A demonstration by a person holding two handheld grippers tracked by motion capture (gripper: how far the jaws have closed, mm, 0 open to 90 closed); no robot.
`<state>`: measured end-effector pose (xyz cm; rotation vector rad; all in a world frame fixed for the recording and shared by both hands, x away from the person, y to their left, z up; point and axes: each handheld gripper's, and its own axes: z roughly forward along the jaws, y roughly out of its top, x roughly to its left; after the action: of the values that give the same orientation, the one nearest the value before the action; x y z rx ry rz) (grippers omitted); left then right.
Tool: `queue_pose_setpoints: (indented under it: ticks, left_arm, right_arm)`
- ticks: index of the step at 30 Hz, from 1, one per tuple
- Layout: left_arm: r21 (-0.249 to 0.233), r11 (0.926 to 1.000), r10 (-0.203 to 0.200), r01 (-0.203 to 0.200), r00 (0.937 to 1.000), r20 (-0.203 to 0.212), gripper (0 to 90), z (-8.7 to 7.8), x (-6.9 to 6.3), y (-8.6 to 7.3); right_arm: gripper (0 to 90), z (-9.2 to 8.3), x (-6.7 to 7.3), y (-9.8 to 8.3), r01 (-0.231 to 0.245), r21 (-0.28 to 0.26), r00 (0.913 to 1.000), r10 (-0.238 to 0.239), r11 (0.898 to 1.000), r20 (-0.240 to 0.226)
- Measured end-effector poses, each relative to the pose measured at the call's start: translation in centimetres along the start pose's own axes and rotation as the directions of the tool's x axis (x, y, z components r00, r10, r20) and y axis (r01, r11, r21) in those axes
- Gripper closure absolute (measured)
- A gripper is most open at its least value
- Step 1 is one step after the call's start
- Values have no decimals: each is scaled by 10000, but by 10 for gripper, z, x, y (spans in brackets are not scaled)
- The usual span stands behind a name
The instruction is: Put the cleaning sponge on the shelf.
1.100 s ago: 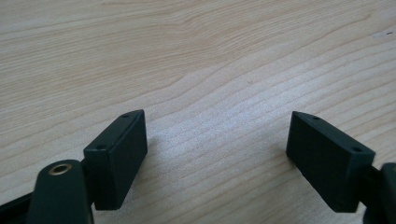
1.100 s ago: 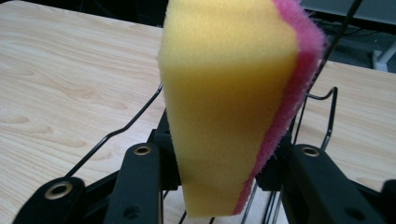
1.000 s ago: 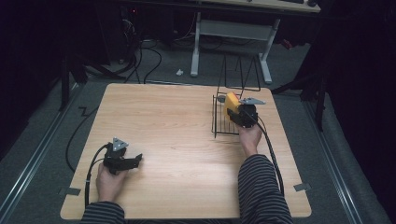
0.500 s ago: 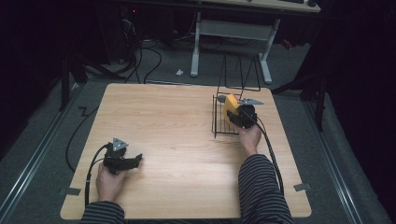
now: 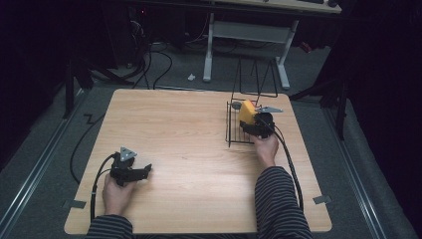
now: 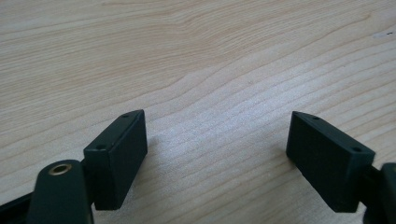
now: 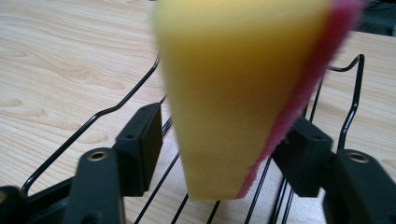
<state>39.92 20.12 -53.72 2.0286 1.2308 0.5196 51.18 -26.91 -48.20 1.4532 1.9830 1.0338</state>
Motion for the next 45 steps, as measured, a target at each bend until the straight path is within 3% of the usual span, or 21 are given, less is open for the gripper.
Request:
queue_pose_setpoints:
  ticks: [7, 12, 26, 28, 37, 45]
  left_arm:
    - [-2, 10000, -1, 1, 10000, 2, 209, 0, 0, 0]
    - [3, 10000, 11, -11, 10000, 2, 210, 0, 0, 0]
    - [-4, 10000, -3, 3, 10000, 6, 209, 0, 0, 0]
    - [2, 10000, 9, -9, 10000, 5, 209, 0, 0, 0]
    - [15, 10000, 19, -19, 10000, -2, 208, 0, 0, 0]
    - [5, 10000, 15, -15, 10000, -2, 208, 0, 0, 0]
  right_arm:
    - [255, -6, 1, 2, -22, -102, 10000, 21, 9999, -56]
    - [213, -21, 3, 6, -93, -366, 9995, 82, 9993, -294]
    - [206, -45, -1, 0, -289, -725, 9993, 271, 9969, -267]
    - [205, -48, -2, 0, -139, -731, 9996, 122, 9972, -238]
    - [229, -69, 1, -1, -396, -1404, 9984, 336, 9893, -449]
    - [231, -87, -2, -3, -333, -1515, 9986, 266, 9879, -462]
